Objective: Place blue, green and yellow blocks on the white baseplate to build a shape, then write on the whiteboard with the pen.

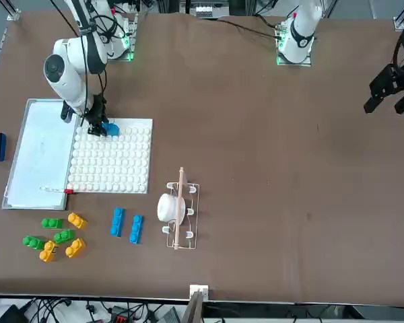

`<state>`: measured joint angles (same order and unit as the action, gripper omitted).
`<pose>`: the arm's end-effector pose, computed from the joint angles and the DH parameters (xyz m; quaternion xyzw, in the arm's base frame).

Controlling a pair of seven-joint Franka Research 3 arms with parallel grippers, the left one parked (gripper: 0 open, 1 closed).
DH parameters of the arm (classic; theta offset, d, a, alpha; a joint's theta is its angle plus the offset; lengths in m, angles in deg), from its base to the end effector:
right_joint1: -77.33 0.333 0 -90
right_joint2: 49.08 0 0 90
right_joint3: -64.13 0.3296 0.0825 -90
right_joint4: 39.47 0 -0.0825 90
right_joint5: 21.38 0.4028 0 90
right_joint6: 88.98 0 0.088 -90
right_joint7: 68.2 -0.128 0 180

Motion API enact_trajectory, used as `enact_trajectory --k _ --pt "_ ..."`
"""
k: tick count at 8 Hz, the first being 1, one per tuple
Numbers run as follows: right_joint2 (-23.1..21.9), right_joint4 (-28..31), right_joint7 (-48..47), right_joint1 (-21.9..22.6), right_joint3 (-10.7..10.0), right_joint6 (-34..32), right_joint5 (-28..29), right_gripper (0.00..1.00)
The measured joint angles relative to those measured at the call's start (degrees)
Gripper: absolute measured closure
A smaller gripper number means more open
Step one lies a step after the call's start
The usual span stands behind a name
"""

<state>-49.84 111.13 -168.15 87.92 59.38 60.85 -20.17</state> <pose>0.4375 0.0446 0.2288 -0.6746 0.7382 0.0047 0.0034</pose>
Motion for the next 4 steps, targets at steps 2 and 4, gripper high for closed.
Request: enact_trajectory --k 2,4 --pt "0.0 0.0 0.0 0.0 0.0 0.0 -0.1 0.59" --pt "0.0 0.0 0.0 0.0 0.0 -0.1 -0.8 0.59"
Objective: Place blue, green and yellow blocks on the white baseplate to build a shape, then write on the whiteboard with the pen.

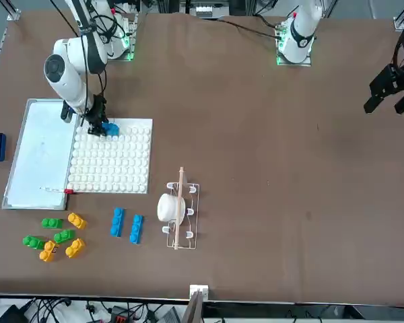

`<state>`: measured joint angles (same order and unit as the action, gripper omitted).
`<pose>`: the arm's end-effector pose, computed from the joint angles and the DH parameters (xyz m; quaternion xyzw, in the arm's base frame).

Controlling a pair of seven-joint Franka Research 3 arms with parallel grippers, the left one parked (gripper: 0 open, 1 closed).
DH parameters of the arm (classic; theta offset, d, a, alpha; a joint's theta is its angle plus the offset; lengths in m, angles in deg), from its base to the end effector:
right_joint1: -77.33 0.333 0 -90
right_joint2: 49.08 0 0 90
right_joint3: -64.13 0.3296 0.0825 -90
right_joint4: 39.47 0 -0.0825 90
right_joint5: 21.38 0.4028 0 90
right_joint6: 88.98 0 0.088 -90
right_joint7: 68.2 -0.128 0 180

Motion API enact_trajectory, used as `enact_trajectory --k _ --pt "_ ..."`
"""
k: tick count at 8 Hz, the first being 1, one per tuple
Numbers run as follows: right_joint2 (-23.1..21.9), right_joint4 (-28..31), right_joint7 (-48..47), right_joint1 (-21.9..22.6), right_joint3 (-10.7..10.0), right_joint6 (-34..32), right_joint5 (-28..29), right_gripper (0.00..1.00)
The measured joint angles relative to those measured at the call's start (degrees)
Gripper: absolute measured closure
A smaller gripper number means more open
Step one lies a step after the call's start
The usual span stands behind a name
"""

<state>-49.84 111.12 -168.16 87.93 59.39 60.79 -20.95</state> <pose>0.4374 0.0449 0.2288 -0.6790 0.7341 0.0023 0.0010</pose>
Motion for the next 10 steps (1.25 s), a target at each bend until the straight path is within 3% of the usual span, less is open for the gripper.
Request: enact_trajectory --k 10 --pt "1.2 -0.3 0.7 0.1 0.2 -0.6 -1.5 0.59"
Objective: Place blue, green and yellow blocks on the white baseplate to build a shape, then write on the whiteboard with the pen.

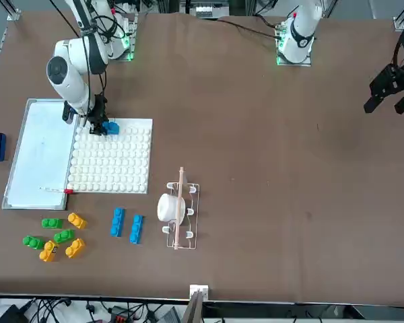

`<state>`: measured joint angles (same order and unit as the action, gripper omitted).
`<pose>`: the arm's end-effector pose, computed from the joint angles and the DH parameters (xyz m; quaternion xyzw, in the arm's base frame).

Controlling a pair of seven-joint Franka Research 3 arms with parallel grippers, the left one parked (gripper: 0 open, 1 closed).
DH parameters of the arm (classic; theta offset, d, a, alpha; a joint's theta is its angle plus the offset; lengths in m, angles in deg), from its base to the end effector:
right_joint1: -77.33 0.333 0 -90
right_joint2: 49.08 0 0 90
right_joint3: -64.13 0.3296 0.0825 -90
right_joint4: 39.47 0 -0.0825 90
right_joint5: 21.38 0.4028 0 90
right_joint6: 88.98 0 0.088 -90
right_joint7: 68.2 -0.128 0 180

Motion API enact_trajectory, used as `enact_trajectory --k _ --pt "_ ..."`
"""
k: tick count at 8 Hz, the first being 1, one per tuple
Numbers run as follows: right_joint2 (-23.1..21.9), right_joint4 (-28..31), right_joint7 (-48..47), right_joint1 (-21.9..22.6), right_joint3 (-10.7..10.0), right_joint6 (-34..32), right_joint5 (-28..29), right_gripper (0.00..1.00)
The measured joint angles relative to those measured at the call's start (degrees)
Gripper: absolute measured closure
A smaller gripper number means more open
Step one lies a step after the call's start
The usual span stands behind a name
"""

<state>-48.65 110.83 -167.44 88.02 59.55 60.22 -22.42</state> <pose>0.4359 0.0468 0.2206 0.6931 -0.7207 -0.0042 0.0135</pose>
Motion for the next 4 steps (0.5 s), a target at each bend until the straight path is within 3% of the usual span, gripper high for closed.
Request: enact_trajectory --k 4 --pt "1.2 -0.1 0.2 0.0 0.0 1.1 -0.2 0.59"
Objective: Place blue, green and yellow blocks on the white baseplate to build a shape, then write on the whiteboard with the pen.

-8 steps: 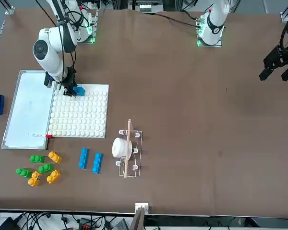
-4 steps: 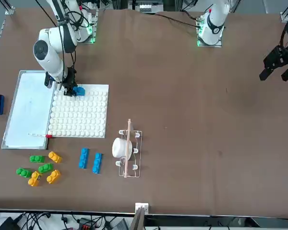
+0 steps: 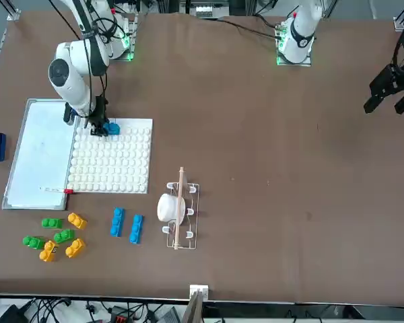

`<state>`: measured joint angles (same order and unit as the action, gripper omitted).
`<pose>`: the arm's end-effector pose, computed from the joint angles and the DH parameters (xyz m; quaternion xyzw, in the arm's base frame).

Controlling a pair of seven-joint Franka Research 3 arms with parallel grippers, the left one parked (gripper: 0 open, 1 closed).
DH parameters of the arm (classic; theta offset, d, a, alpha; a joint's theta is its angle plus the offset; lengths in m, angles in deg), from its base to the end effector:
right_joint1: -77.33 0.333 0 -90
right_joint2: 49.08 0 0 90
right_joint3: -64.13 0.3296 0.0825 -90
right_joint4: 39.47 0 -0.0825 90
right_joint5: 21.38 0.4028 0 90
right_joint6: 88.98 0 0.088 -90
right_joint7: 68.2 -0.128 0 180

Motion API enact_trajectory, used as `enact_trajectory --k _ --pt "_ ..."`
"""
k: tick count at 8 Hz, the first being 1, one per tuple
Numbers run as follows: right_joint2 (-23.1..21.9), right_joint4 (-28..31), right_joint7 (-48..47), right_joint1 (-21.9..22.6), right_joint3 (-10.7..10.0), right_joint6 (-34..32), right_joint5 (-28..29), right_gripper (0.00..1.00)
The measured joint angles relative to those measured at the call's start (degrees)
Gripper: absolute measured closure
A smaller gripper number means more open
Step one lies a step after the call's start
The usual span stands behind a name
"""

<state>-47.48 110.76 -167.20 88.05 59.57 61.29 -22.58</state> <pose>0.4365 0.0471 0.2137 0.6959 -0.7180 -0.0033 0.0145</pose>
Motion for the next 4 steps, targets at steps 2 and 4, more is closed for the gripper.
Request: enact_trajectory --k 2,4 --pt "0.3 0.0 0.1 0.0 0.0 0.3 0.0 0.59" --pt "0.3 0.0 0.1 0.0 0.0 0.3 0.0 0.59"
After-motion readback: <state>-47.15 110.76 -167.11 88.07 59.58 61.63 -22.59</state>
